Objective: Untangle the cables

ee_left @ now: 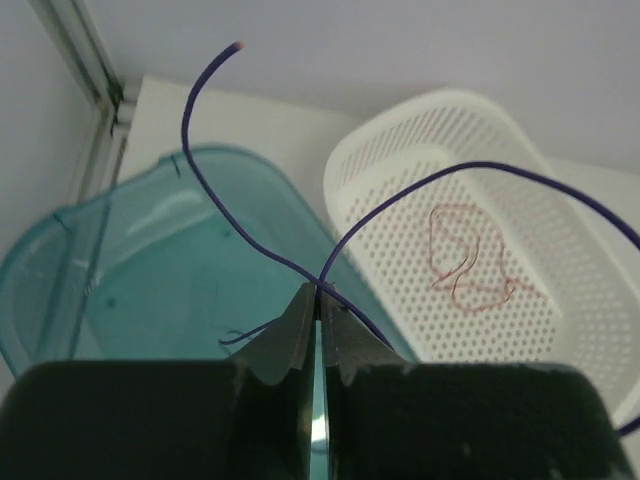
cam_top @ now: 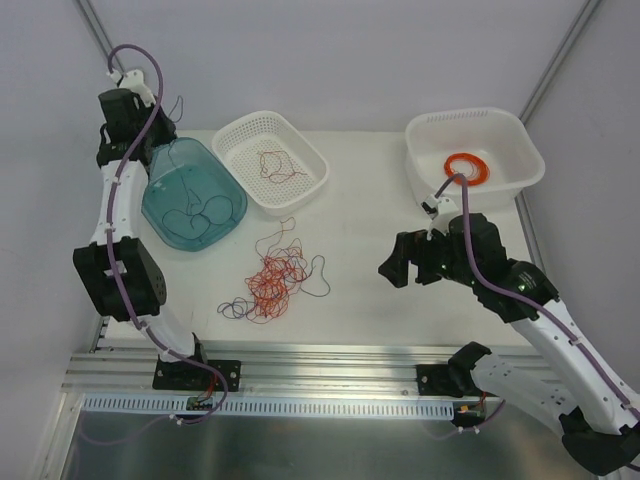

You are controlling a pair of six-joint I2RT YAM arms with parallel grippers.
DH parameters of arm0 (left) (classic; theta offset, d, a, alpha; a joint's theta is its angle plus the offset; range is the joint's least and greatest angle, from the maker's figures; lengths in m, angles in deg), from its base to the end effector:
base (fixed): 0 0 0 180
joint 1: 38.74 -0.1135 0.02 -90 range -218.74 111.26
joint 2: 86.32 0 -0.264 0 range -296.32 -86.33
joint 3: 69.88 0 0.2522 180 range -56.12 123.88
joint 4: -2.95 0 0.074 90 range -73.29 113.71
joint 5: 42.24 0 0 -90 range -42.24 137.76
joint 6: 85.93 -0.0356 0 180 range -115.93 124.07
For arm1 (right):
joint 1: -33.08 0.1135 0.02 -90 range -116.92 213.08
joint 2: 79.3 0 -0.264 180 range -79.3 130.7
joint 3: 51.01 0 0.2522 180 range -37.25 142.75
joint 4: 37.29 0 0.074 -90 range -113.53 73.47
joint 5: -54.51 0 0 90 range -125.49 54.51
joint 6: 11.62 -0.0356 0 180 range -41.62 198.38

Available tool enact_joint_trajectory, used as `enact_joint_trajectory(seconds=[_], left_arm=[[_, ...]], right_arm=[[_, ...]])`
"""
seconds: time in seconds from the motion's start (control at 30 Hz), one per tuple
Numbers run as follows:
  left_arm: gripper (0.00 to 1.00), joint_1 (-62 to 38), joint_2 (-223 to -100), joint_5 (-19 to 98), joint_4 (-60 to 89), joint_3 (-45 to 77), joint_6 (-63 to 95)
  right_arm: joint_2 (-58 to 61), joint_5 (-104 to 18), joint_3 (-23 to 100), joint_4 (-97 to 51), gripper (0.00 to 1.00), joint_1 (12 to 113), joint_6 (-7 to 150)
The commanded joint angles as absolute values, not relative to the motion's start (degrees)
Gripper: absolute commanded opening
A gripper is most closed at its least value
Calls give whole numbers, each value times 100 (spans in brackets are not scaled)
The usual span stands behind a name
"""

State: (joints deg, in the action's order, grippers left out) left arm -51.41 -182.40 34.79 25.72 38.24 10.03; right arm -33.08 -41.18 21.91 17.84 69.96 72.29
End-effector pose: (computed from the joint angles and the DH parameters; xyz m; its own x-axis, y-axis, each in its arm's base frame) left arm 0.3934 0.0802 0.4084 -0.1808 -0.1444 -0.9729 -0.0175 0.9895 -0.1436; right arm 0.1250 0.0982 0.3653 -0.4494 -0.2052 -0.8694 -0.6228 0.7697 0.1402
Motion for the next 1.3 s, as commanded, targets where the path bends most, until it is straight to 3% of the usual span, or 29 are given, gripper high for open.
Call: enact_joint_trajectory(seconds=[0.0,0.13,0.4,0.5,0.8,1.0,1.27], left_arm=[[0,-5298,-18484,3344,2593,3311,1355],[5,-5377,-18652,3579,2646,2800,1575],[62,-5509,-18415,3747,3393,2474,1787],[74,-5509,-18178,4063,3832,2526,1700],[90,-5352,-16590,3433,4123,1526,2041],[92,-4131,-15280,3431,4114,155,2261],[93,-2496,-14522,3633,4070,-1251,2656]], right_arm=[[-3263,-4322,2357,1576,97,6964,7398],[-3193,-4357,2340,1628,97,6955,7381],[-2719,-4559,2401,1963,97,6973,7416],[-2534,-4674,2384,1971,98,6982,7416],[-2077,-4683,2067,1383,99,7157,7214],[-1427,-4516,1865,699,94,7517,7187],[-416,-3806,1847,30,86,7948,7083]])
